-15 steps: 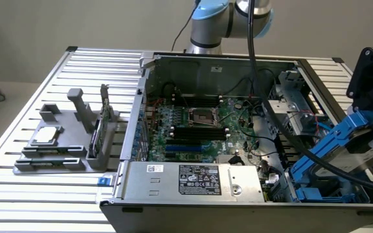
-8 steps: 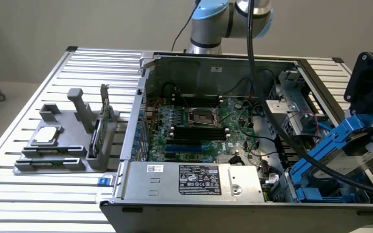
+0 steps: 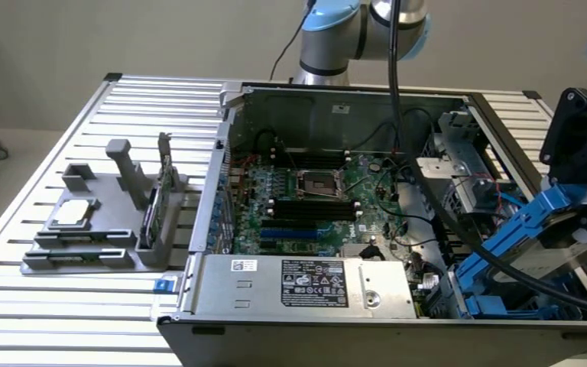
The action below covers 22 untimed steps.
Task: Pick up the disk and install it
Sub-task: 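Insert the disk into the insertion slot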
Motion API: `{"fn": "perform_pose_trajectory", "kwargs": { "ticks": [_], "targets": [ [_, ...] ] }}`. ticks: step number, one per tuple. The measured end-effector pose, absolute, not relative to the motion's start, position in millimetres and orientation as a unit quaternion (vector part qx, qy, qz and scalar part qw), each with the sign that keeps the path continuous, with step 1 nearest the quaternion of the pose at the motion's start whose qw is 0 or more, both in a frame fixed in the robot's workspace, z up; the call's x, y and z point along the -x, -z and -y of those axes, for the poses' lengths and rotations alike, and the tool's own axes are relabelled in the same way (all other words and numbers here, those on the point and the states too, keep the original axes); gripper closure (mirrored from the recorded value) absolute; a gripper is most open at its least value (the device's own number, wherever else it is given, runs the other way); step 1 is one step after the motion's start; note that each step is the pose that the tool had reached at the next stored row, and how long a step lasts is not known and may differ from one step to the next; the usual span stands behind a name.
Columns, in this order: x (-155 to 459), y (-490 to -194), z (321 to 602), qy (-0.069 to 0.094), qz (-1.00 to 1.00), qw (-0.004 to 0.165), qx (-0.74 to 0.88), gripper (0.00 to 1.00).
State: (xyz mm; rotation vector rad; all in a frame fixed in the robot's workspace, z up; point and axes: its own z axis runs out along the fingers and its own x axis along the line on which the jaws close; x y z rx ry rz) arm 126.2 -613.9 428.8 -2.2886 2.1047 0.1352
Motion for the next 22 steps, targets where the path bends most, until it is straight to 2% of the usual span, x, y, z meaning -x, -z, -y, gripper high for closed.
{"fn": "perform_pose_trajectory", "kwargs": {
  "ticks": [22],
  "targets": [
    [-131, -414, 614, -0.05, -0.676, 0.025, 0.735, 0.67]
  ]
}}
